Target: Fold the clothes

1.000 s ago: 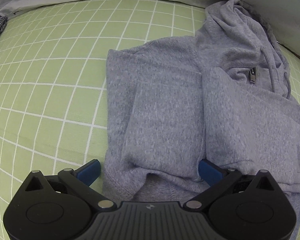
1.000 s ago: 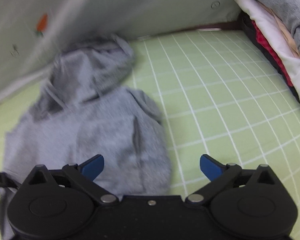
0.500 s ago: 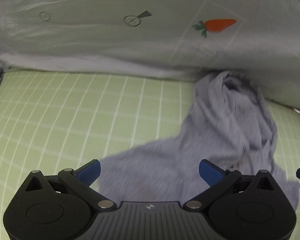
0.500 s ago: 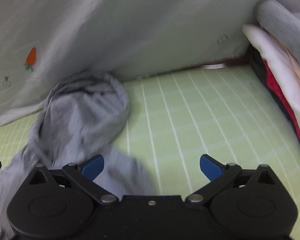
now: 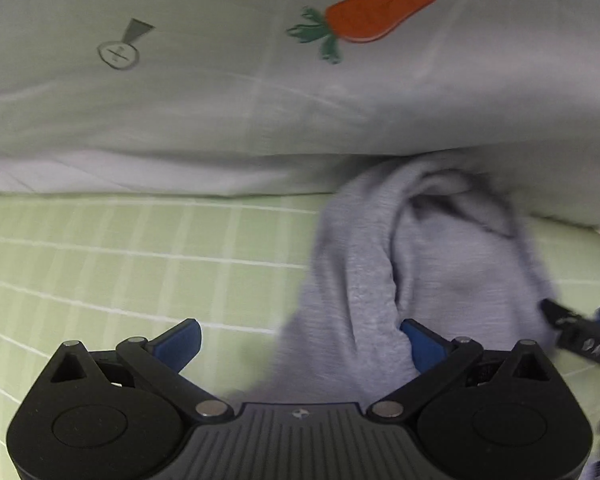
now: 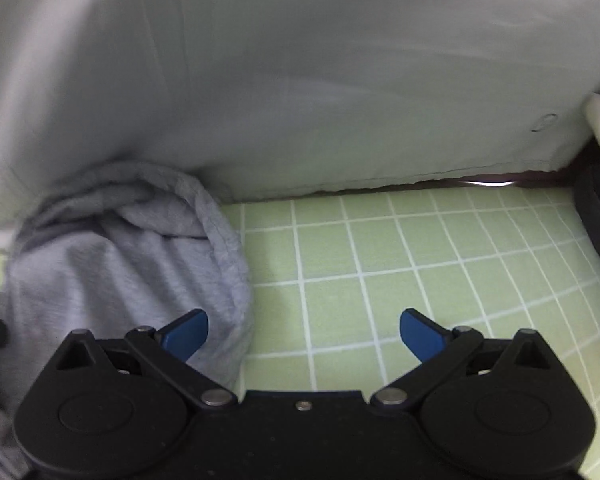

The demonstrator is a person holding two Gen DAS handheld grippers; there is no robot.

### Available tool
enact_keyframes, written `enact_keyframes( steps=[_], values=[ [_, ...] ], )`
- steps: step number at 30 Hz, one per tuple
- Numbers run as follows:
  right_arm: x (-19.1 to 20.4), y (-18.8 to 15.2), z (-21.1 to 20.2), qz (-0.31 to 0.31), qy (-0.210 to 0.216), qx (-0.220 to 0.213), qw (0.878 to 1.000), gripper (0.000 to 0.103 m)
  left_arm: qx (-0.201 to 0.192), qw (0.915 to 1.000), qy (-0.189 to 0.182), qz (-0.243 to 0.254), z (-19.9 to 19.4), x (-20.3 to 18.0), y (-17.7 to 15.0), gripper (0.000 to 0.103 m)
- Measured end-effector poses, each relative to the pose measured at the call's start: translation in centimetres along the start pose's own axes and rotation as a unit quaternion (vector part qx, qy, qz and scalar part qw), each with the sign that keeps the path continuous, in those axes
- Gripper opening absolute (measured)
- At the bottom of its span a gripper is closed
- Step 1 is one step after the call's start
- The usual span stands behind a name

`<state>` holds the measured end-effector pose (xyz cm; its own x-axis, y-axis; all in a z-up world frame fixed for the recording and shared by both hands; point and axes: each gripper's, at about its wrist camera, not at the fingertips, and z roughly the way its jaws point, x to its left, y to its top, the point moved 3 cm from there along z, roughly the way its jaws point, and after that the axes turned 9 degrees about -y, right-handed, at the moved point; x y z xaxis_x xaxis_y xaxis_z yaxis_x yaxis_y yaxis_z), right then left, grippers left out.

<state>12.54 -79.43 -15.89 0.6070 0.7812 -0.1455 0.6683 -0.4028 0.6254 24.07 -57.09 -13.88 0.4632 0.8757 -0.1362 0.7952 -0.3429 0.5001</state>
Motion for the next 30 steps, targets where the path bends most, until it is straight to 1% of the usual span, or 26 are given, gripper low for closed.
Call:
enact_keyframes(
  steps=[3, 5, 8, 10, 11, 13, 15, 19, 22, 25, 30],
  values=[
    [0.1, 0.1, 0.5, -0.015, -0.015, -0.006, 1.000, 0.103, -0.001, 0.9991, 0.031, 0.028, 0.2, 0.5, -0.2, 0.103],
    [-0.1, 0.3, 0.4, -0.015, -0.047, -0.014, 0.999, 0.103, -0.011, 0.9980, 0.046, 0.042, 0.0, 0.5, -0.3, 0.103],
    [-0.5, 0.4, -0.1, -0.024, -0.094, -0.029, 0.995, 0.103, -0.055, 0.9932, 0.091, 0.046, -1.5, 0.3, -0.4, 0.103],
    [-0.6, 0.4, -1.0, -0.035, -0.117, -0.048, 0.991, 0.103, -0.085, 0.9889, 0.110, 0.052, -2.7, 0.2, -0.2, 0.103],
    [-0.7, 0.4, -1.6, -0.036, -0.122, -0.059, 0.990, 0.103, -0.092, 0.9882, 0.110, 0.055, -3.1, 0.3, 0.0, 0.103],
    [-0.8, 0.4, -2.8, -0.037, -0.132, -0.078, 0.987, 0.103, -0.088, 0.9889, 0.105, 0.057, -3.4, 0.6, 0.3, 0.103],
    [-1.1, 0.2, -4.0, -0.036, -0.145, -0.091, 0.984, 0.103, -0.090, 0.9878, 0.116, 0.053, -3.9, 1.4, 0.4, 0.103],
    [-2.1, -0.4, -6.5, -0.018, -0.157, -0.106, 0.982, 0.103, -0.114, 0.9861, 0.120, 0.018, -5.9, 2.5, -0.2, 0.103],
    [-3.0, -0.8, -8.6, -0.002, -0.156, -0.123, 0.980, 0.103, -0.132, 0.9853, 0.107, -0.011, -8.0, 3.6, -1.0, 0.103],
    [-3.7, -1.7, -11.1, 0.005, -0.156, -0.144, 0.977, 0.103, -0.156, 0.9824, 0.098, -0.032, -10.3, 4.4, -2.4, 0.103],
    [-4.4, -4.4, -15.3, 0.009, -0.164, -0.172, 0.971, 0.103, -0.182, 0.9782, 0.077, -0.064, -13.7, 6.1, -6.4, 0.103]
  ],
)
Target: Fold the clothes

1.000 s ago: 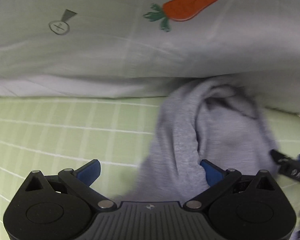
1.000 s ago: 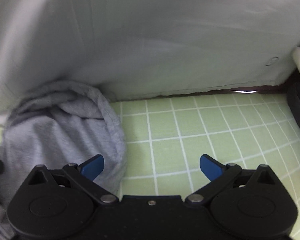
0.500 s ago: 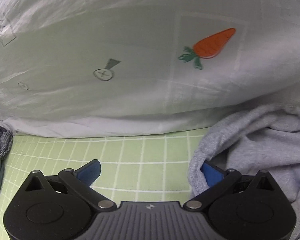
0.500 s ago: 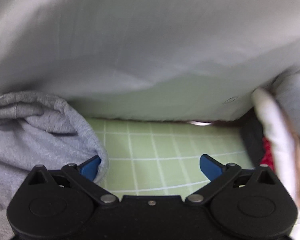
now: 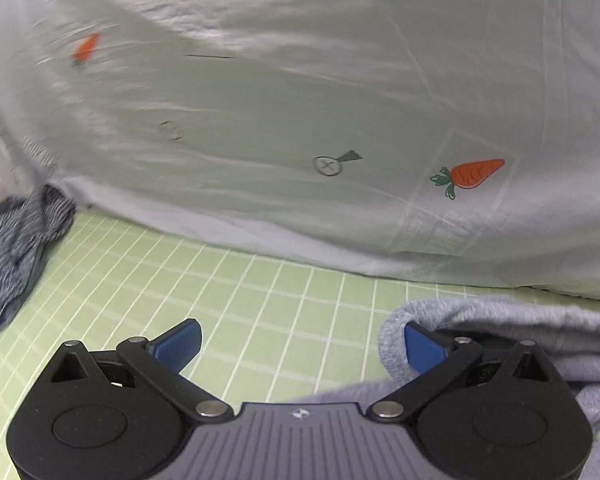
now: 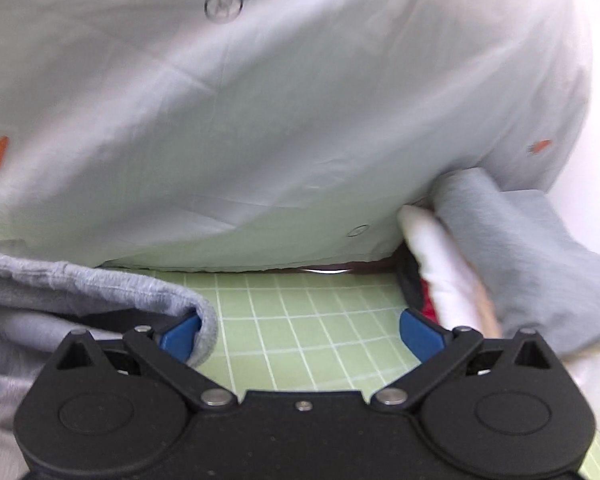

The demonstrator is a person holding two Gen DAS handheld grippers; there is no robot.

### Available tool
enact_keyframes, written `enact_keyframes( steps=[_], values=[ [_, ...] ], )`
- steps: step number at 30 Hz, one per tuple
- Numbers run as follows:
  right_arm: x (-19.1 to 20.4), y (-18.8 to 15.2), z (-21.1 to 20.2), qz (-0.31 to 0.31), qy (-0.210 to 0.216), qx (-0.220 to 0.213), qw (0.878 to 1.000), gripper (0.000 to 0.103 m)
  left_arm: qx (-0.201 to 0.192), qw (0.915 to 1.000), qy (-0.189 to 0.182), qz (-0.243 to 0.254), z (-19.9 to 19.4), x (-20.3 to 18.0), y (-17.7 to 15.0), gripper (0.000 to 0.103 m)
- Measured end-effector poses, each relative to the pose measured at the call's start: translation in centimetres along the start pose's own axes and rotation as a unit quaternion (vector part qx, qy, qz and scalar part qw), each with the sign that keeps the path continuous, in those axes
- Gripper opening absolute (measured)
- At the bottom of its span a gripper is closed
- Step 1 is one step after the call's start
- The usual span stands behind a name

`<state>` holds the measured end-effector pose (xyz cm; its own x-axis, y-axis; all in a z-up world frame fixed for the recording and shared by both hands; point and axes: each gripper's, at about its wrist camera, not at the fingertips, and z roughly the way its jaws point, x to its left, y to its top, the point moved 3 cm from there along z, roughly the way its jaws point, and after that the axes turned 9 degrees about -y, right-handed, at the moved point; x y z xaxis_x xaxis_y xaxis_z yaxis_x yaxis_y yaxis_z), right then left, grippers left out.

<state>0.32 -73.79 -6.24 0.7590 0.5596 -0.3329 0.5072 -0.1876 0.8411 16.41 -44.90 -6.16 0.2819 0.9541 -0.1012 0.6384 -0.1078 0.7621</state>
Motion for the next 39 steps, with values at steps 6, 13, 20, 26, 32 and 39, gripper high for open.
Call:
enact_keyframes(
  steps=[6, 13, 20, 26, 32, 39],
  values=[
    [-2.1, -4.0, -6.1, -0.033, -0.013, -0.018, 0.999, 0.103, 0.001, 1.0000, 0.001, 0.008, -5.1, 3.0, -4.6, 0.103],
    [-1.3, -8.4, -7.0, -0.036, 0.019, 0.091, 0.995, 0.103, 0.132, 0.9900, 0.013, -0.049, -3.3, 5.0, -9.2, 0.103],
    [0.0, -6.8, -8.1, -0.034, 0.071, 0.073, 0.994, 0.103, 0.144, 0.9877, -0.028, -0.055, -4.1, 5.3, -8.9, 0.103],
    [-0.8, -6.2, -11.0, -0.014, 0.115, 0.057, 0.992, 0.103, 0.124, 0.9893, -0.049, -0.058, -8.0, 4.9, -8.7, 0.103],
    [-3.8, -7.5, -15.0, 0.031, 0.131, 0.061, 0.989, 0.103, 0.126, 0.9914, -0.030, -0.016, -13.0, 5.5, -10.7, 0.103],
    [-7.1, -12.1, -18.1, 0.036, 0.136, 0.112, 0.984, 0.103, 0.176, 0.9826, -0.029, -0.051, -16.6, 7.3, -16.4, 0.103]
  ],
)
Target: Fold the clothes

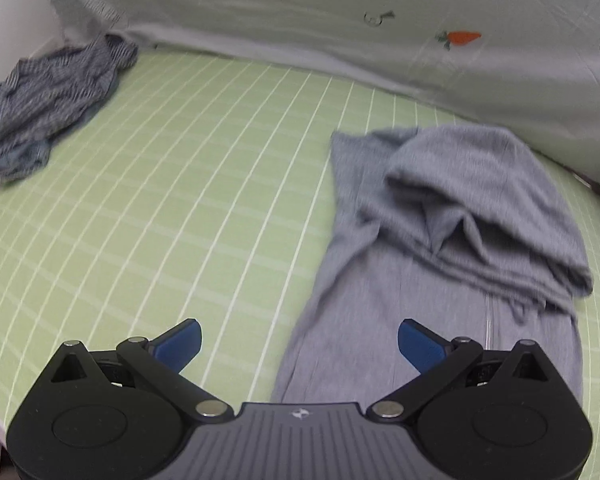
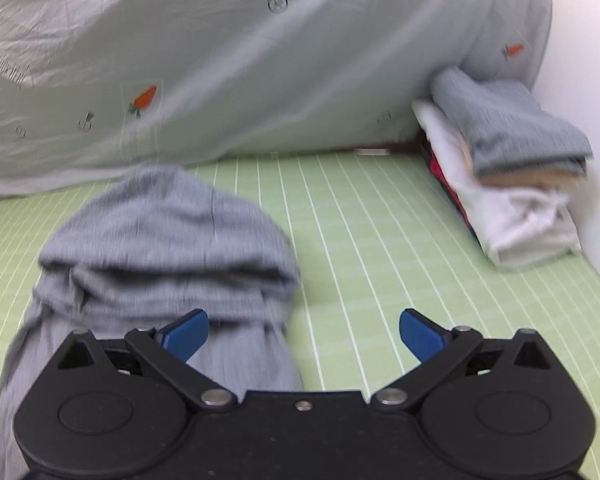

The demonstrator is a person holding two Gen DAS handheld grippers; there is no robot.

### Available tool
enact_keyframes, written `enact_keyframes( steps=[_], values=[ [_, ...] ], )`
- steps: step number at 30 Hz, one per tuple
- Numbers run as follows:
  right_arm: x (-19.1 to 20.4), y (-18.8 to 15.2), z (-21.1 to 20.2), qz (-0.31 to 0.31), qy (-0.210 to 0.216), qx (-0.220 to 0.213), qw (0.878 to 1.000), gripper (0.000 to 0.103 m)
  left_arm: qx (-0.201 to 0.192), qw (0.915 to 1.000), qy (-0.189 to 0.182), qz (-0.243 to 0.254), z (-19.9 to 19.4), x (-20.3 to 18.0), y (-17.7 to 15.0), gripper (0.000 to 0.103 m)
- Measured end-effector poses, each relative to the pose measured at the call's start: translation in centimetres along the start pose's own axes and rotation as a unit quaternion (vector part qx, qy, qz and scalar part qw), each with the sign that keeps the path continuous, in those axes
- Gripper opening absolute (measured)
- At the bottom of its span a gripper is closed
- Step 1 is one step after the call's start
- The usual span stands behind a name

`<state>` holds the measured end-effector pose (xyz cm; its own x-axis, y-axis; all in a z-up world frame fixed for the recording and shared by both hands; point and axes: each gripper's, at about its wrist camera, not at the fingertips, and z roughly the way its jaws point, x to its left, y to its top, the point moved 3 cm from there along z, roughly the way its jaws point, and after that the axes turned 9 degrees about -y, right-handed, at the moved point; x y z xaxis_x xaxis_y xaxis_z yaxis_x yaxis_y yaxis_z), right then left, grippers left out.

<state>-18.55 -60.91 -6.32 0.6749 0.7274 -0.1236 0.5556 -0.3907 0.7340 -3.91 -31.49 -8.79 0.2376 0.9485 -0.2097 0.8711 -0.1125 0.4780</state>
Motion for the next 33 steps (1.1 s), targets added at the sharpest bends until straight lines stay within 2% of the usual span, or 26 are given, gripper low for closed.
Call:
enact_keyframes(
  steps=[7, 13, 18, 21, 25, 28, 29, 30, 31, 32, 33],
  values=[
    [-0.9, -5.8, -1.1, -0.006, 0.010, 0.068, 0.998, 0.103, 0.056, 0.9984, 0.004, 0.005, 0.4, 1.1, -5.0, 0.103],
    [-0.6, -10.9, -1.6, -0.007, 0.021, 0.133, 0.991, 0.103, 0.103, 0.9933, 0.013, 0.051, 1.2, 1.6, -8.6, 0.103],
    [0.3, -13.7, -1.4, -0.042, 0.019, 0.149, 0.988, 0.103, 0.117, 0.9901, -0.016, 0.076, 1.3, 1.8, -10.4, 0.101],
    [0.1, -14.3, -1.5, -0.035, 0.023, 0.145, 0.989, 0.103, 0.122, 0.9863, -0.035, 0.105, 1.2, 1.4, -11.3, 0.093],
    [-0.6, -14.3, -1.2, -0.008, 0.037, 0.156, 0.987, 0.103, 0.118, 0.9848, -0.054, 0.116, 0.9, 1.1, -11.7, 0.084],
    [-0.5, -14.3, -1.4, -0.018, 0.052, 0.158, 0.986, 0.101, 0.114, 0.9839, -0.064, 0.122, 0.5, 0.8, -11.6, 0.070],
    [-0.4, -14.3, -1.5, -0.022, 0.058, 0.156, 0.986, 0.094, 0.114, 0.9832, -0.071, 0.124, 0.4, 0.7, -11.5, 0.062],
    [-0.3, -14.1, -1.8, -0.023, 0.072, 0.154, 0.985, 0.088, 0.115, 0.9820, -0.079, 0.127, 0.3, 0.6, -11.5, 0.049],
    [-0.1, -13.9, -2.2, -0.024, 0.092, 0.151, 0.984, 0.058, 0.120, 0.9795, -0.097, 0.129, 0.2, 0.3, -11.4, 0.037],
    [0.0, -13.6, -2.5, -0.024, 0.112, 0.148, 0.982, 0.019, 0.124, 0.9774, -0.114, 0.128, 0.0, 0.0, -11.2, 0.016],
    [0.2, -13.4, -2.8, -0.021, 0.124, 0.151, 0.980, 0.019, 0.124, 0.9768, -0.124, 0.123, -0.2, -0.4, -10.9, 0.015]
  ],
)
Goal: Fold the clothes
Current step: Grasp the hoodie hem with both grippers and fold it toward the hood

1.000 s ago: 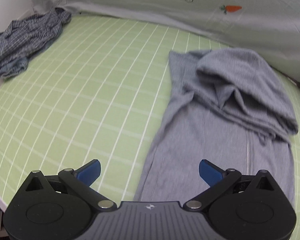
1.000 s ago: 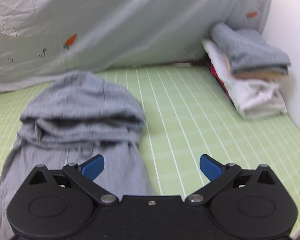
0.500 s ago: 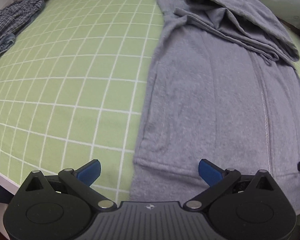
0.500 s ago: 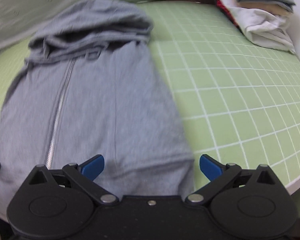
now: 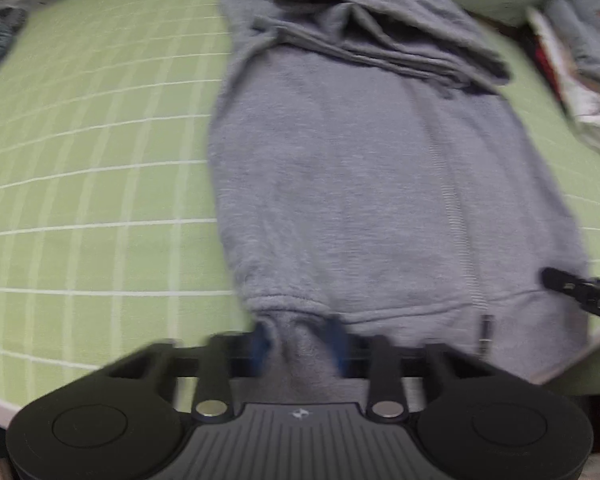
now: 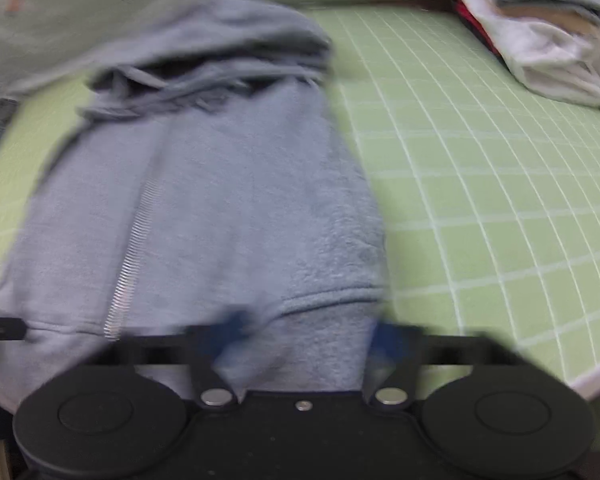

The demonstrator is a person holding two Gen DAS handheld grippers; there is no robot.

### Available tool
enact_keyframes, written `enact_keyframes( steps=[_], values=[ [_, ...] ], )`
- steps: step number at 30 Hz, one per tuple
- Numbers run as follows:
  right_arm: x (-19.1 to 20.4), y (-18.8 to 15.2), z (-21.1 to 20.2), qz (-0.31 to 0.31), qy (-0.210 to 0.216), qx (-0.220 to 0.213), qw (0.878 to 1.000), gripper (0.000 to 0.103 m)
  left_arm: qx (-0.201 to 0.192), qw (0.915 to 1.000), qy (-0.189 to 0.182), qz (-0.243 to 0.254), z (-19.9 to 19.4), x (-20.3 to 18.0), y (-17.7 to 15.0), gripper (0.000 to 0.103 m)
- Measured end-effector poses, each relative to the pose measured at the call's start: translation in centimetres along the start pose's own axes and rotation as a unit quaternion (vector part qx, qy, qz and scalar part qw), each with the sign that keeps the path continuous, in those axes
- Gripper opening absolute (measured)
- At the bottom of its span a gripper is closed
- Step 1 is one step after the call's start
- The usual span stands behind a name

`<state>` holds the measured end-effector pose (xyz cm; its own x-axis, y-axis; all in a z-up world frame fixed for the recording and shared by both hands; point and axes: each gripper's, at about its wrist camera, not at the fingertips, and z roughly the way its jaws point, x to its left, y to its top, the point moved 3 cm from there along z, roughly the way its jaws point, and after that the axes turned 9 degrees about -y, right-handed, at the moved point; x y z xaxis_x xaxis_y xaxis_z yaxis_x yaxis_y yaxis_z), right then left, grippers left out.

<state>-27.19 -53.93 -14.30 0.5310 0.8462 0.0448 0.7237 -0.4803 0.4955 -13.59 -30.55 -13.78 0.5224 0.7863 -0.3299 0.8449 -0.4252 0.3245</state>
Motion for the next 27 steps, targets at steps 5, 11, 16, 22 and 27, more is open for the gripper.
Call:
enact_keyframes(
  steps=[5, 11, 16, 22, 27],
  values=[
    [2.3, 2.6, -2.6, -0.069, 0.010, -0.045, 0.997, 0.012, -0.045, 0.9977, -0.049, -0.004, -2.2, -1.6, 3.2, 0.014],
    [1.8, 9.7, -5.1, -0.058, 0.038, -0.130, 0.989, 0.012, -0.148, 0.9869, -0.063, -0.008, -5.8, -2.9, 10.5, 0.014],
    [0.3, 16.5, -4.7, -0.018, 0.053, -0.180, 0.982, 0.011, -0.213, 0.9752, -0.060, -0.012, -7.4, -2.3, 17.5, 0.014],
    [0.9, 22.7, -1.1, -0.018, 0.043, -0.204, 0.978, 0.012, -0.244, 0.9660, -0.055, -0.063, -5.4, -0.7, 23.7, 0.014],
    [1.6, 25.1, 6.1, -0.012, 0.033, -0.117, 0.993, 0.025, -0.167, 0.9751, -0.041, -0.140, 0.7, 2.0, 25.5, 0.021]
  ],
)
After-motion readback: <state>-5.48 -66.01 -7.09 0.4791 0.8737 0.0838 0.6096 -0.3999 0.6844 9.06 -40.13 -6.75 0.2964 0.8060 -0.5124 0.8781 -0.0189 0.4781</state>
